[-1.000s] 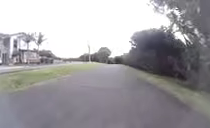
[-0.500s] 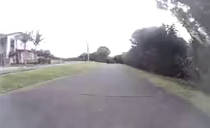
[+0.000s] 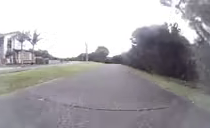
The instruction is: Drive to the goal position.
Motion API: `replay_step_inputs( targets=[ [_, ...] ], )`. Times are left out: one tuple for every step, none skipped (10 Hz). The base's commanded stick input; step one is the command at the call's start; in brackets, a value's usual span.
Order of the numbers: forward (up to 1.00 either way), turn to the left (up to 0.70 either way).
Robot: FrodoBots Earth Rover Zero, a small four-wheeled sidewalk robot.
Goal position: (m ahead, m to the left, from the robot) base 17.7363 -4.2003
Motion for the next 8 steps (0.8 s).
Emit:
replay_step_inputs(
  targets=[
    [1.0,0.02],
    [1.0,0.04],
    [1.0,0.06],
    [1.0,0.03],
    [1.0,0.0],
    [1.0,0.0],
    [1.0,0.0],
    [1.0,0.0]
  ],
)
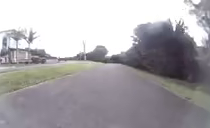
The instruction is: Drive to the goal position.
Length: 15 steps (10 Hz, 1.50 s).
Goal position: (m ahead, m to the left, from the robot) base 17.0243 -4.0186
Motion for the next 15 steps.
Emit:
replay_step_inputs(
  targets=[
    [1.0,0.0],
    [1.0,0.0],
    [1.0,0.0],
    [1.0,0.0],
    [1.0,0.0],
    [1.0,0.0],
    [1.0,0.0],
    [1.0,0.0],
    [1.0,0.0],
    [1.0,0.0],
    [1.0,0.0],
    [1.0,0.0],
    [1.0,0.0],
    [1.0,0.0],
    [1.0,0.0]
  ],
)
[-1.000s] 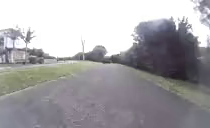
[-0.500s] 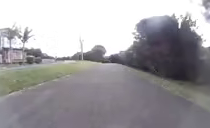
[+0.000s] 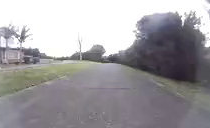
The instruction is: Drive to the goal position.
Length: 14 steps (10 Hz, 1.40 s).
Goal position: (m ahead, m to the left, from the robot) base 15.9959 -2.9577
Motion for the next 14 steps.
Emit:
replay_step_inputs(
  targets=[
    [1.0,-0.05],
    [1.0,-0.23],
    [1.0,-0.25],
    [1.0,0.11],
    [1.0,0.15],
    [1.0,0.15],
    [1.0,0.13],
    [1.0,0.1],
    [1.0,0.08],
    [1.0,0.07],
    [1.0,0.07],
    [1.0,0.04],
    [1.0,-0.04],
    [1.0,-0.29]
  ],
)
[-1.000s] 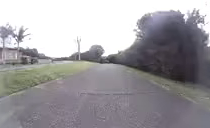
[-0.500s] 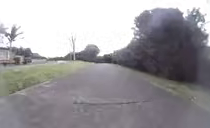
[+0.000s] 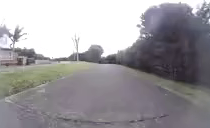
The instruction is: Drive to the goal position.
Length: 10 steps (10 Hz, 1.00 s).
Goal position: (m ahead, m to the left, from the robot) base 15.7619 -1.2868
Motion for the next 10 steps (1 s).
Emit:
replay_step_inputs(
  targets=[
    [1.0,-0.21],
    [1.0,0.12],
    [1.0,0.03],
    [1.0,0.06],
    [1.0,0.09],
    [1.0,0.0],
    [1.0,0.0],
    [1.0,0.0],
    [1.0,0.0],
    [1.0,0.0]
  ],
)
